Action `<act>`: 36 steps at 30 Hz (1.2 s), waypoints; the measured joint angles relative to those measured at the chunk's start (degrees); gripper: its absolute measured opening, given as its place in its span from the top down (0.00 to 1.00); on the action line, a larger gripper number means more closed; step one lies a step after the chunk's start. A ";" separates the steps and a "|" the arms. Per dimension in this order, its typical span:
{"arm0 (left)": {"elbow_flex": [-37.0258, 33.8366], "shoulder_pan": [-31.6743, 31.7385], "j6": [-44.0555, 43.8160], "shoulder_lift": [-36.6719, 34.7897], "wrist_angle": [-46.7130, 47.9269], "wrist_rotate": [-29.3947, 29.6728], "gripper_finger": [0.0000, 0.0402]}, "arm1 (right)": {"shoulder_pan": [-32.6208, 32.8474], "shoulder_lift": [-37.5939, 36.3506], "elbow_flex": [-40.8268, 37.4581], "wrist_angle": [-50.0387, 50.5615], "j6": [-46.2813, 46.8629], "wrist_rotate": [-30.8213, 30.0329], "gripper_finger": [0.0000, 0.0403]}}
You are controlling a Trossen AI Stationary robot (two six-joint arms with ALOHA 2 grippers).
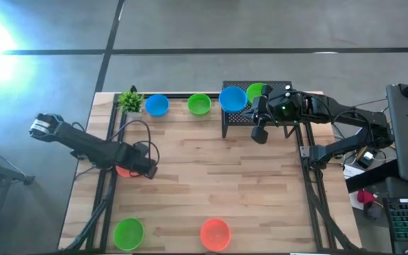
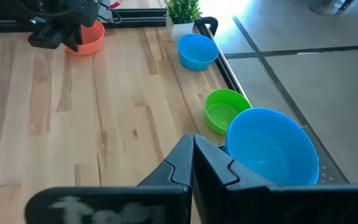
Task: Pick & Place Mini bowls
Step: Stack the top orange bowl on the orange bowl on the shelf
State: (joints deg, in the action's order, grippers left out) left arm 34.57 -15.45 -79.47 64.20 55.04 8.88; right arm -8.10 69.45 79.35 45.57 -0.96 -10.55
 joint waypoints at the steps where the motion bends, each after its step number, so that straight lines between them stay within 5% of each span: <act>1: -0.48 -0.02 0.06 0.00 -0.96 0.00 0.77 | 0.00 0.00 0.00 -0.01 0.15 0.00 0.98; 10: -6.69 -0.02 1.28 0.00 -10.92 -2.09 0.78 | 0.00 0.00 0.02 0.01 0.58 0.00 0.98; 19: -5.43 -0.02 5.46 -0.04 -10.20 -2.19 0.98 | -0.02 0.00 0.02 -0.01 0.58 0.00 0.98; 28: 3.40 0.01 14.63 1.26 -11.07 0.62 1.00 | 0.00 -0.02 0.02 -0.01 1.26 -0.02 0.98; 36: 16.73 1.36 32.02 13.08 -11.02 3.17 1.00 | -0.02 -0.02 0.02 -0.01 1.43 -0.01 0.98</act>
State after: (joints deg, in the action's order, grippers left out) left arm 51.30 -14.09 -47.45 77.28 44.02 12.06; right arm -8.12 69.43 79.37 45.56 0.47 -10.56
